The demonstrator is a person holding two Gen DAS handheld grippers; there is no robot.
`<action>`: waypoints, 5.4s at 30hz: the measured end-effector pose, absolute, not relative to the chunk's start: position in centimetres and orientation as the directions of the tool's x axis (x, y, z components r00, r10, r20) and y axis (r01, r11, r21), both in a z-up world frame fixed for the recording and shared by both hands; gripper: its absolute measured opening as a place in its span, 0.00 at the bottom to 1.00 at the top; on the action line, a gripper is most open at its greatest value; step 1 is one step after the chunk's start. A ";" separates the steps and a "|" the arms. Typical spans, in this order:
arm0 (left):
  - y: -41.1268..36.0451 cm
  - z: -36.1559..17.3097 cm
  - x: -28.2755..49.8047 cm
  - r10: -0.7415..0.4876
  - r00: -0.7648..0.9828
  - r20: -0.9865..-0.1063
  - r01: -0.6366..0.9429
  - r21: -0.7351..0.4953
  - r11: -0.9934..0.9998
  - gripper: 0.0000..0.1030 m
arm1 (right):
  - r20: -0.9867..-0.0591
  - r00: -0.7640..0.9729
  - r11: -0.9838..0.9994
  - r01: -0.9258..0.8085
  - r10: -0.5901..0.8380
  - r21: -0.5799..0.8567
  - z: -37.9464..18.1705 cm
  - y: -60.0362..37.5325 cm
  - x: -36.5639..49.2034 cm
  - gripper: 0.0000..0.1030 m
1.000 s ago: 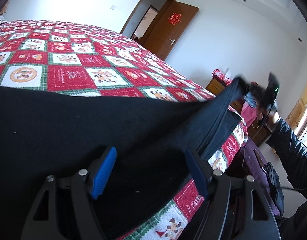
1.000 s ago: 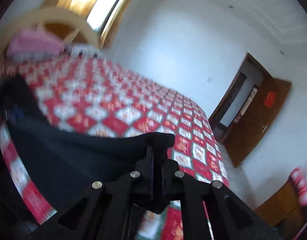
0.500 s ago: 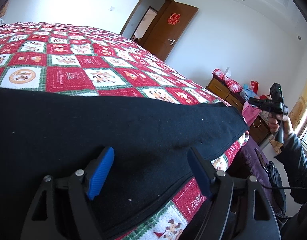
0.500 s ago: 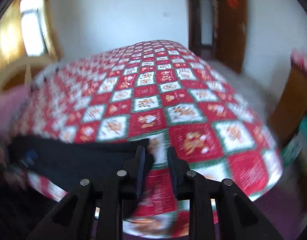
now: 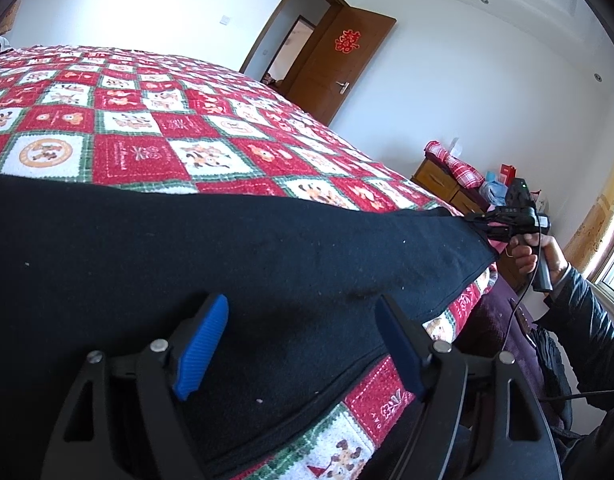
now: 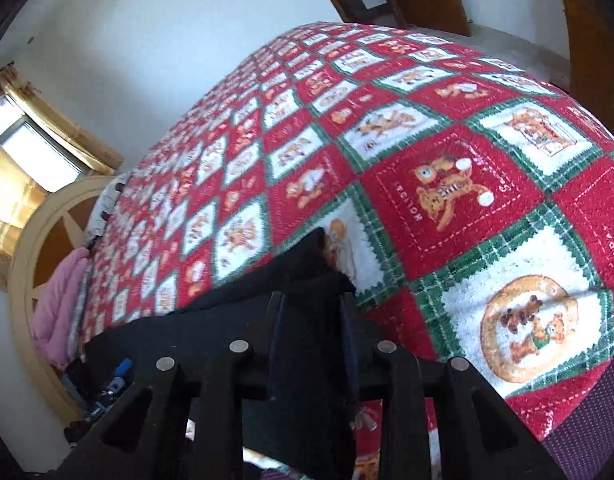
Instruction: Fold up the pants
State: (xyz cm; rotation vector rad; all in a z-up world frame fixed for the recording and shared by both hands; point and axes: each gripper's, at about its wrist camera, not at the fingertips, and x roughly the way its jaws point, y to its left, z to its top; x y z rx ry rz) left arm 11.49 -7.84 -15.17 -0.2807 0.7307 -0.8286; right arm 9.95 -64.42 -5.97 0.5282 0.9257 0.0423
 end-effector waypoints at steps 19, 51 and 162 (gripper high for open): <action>-7.2 -15.5 10.0 -0.710 0.554 -0.434 0.535 -0.467 0.704 0.76 | -0.780 0.613 0.937 0.185 0.127 0.298 -5.6 -62.8 15.3 0.03; 19.7 -13.3 8.7 -0.140 0.785 -0.603 0.005 -0.219 0.976 0.74 | -0.601 0.798 0.866 0.277 0.034 0.417 -3.4 -62.8 7.1 0.48; 7.4 -14.7 9.8 -0.350 0.742 -0.572 0.176 -0.338 0.924 0.68 | -0.735 0.667 0.955 -0.282 0.123 -0.095 -9.7 -31.9 11.4 0.54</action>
